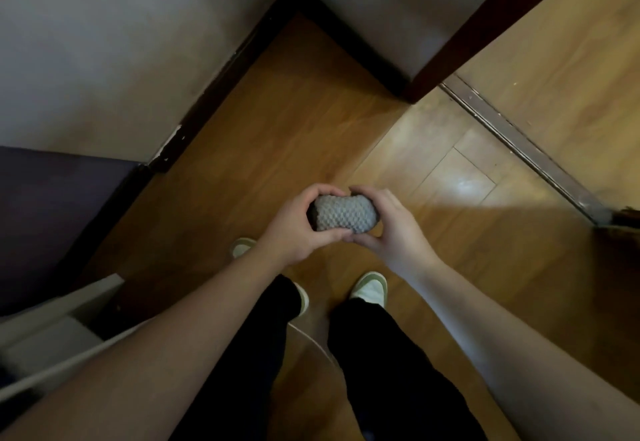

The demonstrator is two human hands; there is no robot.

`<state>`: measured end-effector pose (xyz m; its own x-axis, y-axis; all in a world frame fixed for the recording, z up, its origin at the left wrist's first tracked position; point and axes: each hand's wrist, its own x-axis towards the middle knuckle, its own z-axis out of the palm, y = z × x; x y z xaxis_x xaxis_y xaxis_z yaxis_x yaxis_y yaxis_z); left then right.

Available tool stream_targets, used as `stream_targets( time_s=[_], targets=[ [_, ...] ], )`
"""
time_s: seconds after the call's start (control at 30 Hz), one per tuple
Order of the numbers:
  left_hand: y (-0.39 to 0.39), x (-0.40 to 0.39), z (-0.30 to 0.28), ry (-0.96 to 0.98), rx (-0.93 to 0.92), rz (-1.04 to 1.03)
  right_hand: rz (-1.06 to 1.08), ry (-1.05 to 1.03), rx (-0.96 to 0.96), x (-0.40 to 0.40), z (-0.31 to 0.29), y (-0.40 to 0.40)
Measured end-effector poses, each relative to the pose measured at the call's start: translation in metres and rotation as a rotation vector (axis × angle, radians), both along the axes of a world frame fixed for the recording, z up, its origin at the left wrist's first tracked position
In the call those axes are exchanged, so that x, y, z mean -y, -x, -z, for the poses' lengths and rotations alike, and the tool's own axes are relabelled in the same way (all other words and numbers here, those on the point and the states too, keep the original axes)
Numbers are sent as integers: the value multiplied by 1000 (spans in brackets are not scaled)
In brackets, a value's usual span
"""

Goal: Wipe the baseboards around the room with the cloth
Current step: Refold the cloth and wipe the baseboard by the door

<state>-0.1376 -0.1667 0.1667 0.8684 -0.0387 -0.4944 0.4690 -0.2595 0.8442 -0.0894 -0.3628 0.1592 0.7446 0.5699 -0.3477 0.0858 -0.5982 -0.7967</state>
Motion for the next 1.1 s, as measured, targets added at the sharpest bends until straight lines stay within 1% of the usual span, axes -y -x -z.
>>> stream_targets(
  time_s=[0.13,0.27,0.4,0.5,0.57,0.7,0.83,1.0,1.1],
  targets=[
    [9,0,-46,50,26,-11,28,-23,48,3,-44,7],
    [20,6,-78,65,75,-69,25,7,127,4,-75,11],
    [29,14,-111,0,131,-115,-6,34,184,9,-108,9],
    [32,22,-149,-66,181,-130,-18,22,176,13,-144,10],
    [34,26,-182,-97,205,-132,-33,9,163,16,-174,11],
    [41,33,-261,-135,260,-101,-12,6,63,25,-251,19],
    [50,34,-340,-165,305,-48,20,-10,37,35,-329,35],
    [60,36,-440,-243,356,72,49,-55,33,43,-424,49],
    [62,35,-490,-316,403,123,53,-77,83,44,-476,53]
  ],
)
